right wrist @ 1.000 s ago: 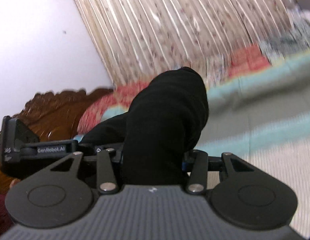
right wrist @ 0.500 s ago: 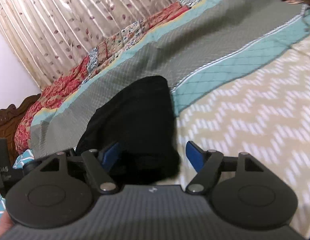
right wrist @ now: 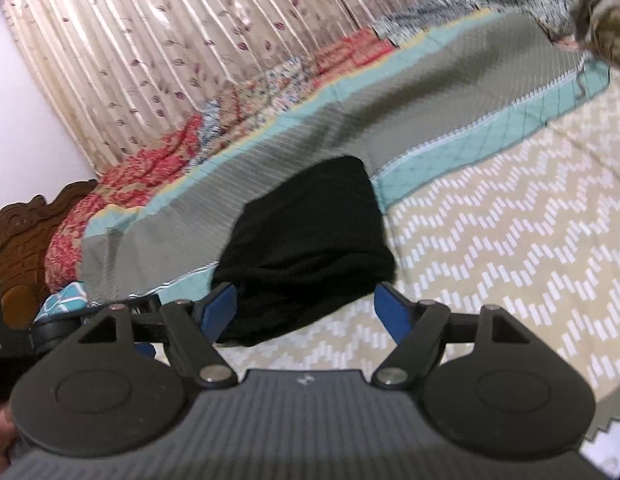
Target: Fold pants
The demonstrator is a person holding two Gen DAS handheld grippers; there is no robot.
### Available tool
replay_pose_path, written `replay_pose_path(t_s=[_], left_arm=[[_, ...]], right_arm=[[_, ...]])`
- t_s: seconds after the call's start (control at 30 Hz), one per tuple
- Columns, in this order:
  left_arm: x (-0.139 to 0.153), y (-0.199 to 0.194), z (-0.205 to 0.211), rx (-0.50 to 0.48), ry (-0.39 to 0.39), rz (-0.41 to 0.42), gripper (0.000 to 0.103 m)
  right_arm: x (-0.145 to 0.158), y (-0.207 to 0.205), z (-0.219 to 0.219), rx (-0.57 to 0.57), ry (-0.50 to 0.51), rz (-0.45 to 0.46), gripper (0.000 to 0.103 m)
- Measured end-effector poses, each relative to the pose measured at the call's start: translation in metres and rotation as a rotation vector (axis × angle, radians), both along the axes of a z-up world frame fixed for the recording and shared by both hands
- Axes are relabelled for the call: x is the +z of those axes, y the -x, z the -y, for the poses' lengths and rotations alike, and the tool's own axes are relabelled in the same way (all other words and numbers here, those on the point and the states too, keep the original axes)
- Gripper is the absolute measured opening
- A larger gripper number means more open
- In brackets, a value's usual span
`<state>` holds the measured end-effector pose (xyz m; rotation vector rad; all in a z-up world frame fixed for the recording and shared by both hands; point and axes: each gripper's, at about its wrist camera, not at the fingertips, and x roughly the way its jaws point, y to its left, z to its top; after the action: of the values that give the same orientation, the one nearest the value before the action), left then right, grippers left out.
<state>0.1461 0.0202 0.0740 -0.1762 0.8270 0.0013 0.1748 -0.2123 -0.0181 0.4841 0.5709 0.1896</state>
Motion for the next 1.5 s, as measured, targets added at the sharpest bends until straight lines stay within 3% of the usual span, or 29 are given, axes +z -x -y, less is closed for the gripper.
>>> replay_pose_path(t_s=[0.3, 0.57, 0.77, 1.1, 1.37, 1.5], left_arm=[[0.017, 0.073, -0.014, -0.008, -0.038, 0.041, 0.090], [0.020, 0.105, -0.022, -0.006, -0.078, 0.066, 0.095], [0.023, 0.119, -0.024, -0.006, -0.081, 0.071, 0.103], [0.036, 0.131, -0.014, -0.039, -0.097, 0.058, 0.103], [0.042, 0.136, 0.002, -0.045, -0.185, 0.066, 0.103], [0.040, 0.140, 0.003, -0.057, -0.168, 0.057, 0.103]], right_arm=[[0.014, 0.057, -0.015, -0.014, 0.060, -0.003, 0.081], [0.026, 0.085, -0.024, -0.007, 0.102, 0.005, 0.082], [0.032, 0.093, -0.034, -0.003, 0.097, 0.031, 0.083], [0.038, 0.100, -0.030, -0.038, 0.043, 0.025, 0.094], [0.039, 0.103, -0.019, -0.083, 0.011, -0.017, 0.095], [0.038, 0.102, -0.017, -0.072, 0.009, -0.038, 0.095]])
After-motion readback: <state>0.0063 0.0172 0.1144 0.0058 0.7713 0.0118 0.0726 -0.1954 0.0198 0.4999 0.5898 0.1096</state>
